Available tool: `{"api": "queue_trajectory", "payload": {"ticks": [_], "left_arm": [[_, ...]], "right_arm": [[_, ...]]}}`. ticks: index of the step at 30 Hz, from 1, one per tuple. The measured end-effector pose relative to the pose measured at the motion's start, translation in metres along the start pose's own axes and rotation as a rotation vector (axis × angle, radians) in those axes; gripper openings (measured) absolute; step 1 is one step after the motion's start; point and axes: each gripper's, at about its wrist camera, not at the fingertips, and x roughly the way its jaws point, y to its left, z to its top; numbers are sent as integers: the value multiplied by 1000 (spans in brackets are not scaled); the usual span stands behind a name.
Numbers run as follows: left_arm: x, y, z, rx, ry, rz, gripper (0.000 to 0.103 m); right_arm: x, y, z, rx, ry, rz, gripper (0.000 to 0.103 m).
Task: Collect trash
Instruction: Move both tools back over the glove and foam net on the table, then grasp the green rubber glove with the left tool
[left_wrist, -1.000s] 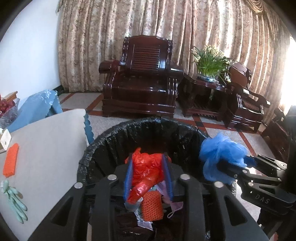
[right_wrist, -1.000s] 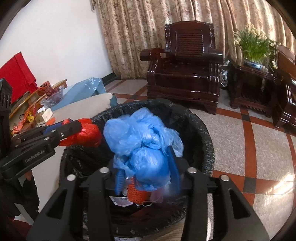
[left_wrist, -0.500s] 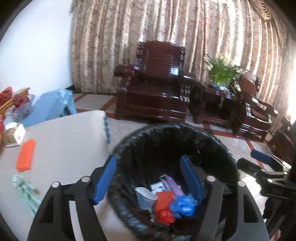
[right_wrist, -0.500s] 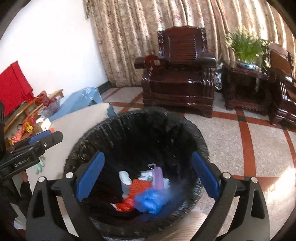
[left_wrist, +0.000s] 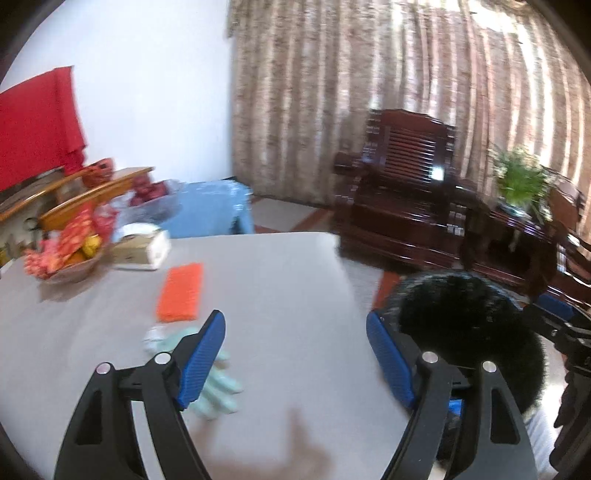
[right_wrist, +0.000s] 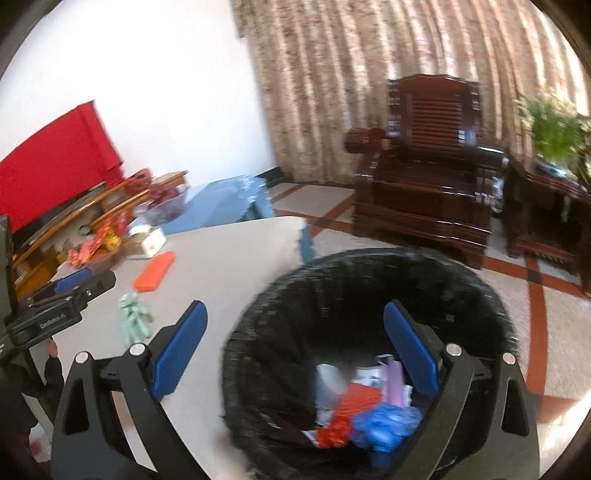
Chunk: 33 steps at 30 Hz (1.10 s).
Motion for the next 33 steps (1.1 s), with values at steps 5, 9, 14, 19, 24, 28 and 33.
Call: {"api": "queue_trajectory", "payload": {"ticks": [5,9,14,19,24,28,33], "left_arm": [[1,41,-10,-60,16,85,77],[5,63,-14,-75,20,129,77],[7,89,-23,-102,34,169,77],[13,112,-29,-129,55,209,77],[28,131,-35,-160,84,236,77],[46,135,-40,-175,114,239,77],[75,134,-46,-183,163,232,77]], "right_arm": [[18,39,10,-58,0,67,94],[35,65,15,-91,0,114,94],[62,96,17,-116,10,171,94],[98,126,19,-141,42,220,94],[132,145,18,-153,77,235,94],[156,148,16,-139,103,228,94],[171,146,16,-143,116,217,94]]}}
